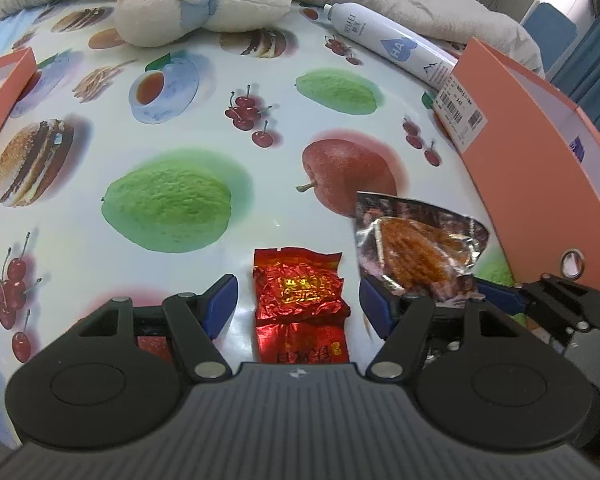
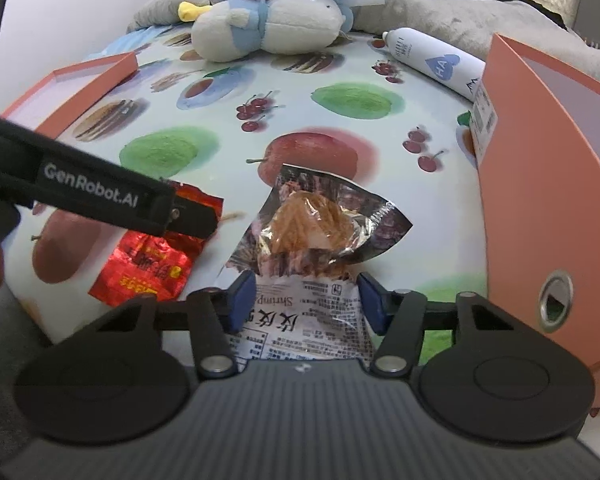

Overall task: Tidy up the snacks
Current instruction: 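Grasp the red tea packet with the left tool while the right tool grasps the clear shrimp-snack bag, then lift both held snacks up and over the pink box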

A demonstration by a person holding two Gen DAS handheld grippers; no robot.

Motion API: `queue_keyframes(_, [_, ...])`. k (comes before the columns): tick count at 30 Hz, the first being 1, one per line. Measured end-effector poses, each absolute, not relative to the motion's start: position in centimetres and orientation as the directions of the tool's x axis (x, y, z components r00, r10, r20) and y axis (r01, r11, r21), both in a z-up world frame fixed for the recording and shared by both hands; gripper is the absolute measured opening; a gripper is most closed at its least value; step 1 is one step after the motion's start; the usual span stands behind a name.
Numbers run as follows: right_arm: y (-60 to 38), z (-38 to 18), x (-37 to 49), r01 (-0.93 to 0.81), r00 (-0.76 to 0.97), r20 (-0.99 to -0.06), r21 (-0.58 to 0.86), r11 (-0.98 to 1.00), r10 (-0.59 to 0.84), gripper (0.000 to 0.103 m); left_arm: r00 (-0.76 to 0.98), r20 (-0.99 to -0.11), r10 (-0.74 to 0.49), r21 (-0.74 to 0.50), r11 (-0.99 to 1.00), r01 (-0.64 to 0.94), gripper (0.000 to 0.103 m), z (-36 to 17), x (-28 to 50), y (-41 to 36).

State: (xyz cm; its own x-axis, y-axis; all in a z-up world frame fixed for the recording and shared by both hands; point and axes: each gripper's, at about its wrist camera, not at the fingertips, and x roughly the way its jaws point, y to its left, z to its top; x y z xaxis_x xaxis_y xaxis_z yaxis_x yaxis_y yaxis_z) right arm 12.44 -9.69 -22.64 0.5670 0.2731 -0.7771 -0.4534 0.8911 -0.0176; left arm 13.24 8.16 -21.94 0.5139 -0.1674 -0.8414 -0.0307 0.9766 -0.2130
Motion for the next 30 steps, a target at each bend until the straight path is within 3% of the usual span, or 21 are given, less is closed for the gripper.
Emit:
queue_keyframes(6, [-9.9, -22.3, 12.3, -0.456, 0.565, -0.779, -0.019, 0.89, 0.273, 0.05, 0.516, -0.848, -0.122, -0.155, 0.988, -0.021, 0.07, -22.3, 13.2, 7.2])
queue_keyframes(8, [-9.9, -22.2, 12.2, -0.455, 0.569, -0.777, -0.023, 0.89, 0.271, 0.048, 0.52, -0.848, -0.105, -0.134, 0.991, -0.02, 0.06, -22.2, 13.2, 7.0])
queue_keyframes(9, [-10.0, -22.1, 12.2, -0.454, 0.57, -0.776, -0.023, 0.891, 0.27, 0.039, 0.522, -0.847, -0.101, -0.131, 0.991, -0.021, 0.057, -22.2, 13.1, 6.9])
queue_keyframes(16, [-10.6, -21.1, 12.3, -0.45, 0.571, -0.772, -0.01, 0.893, 0.279, 0.035, 0.551, -0.826, -0.12, -0.165, 0.986, -0.033, 0.057, -20.7, 12.9, 7.2])
queue_keyframes(30, [-12.6, -15.2, 12.8, -0.414, 0.626, -0.723, 0.009, 0.91, 0.292, 0.033, 0.617, -0.772, -0.154, -0.206, 0.978, -0.014, 0.057, -12.5, 14.0, 7.2])
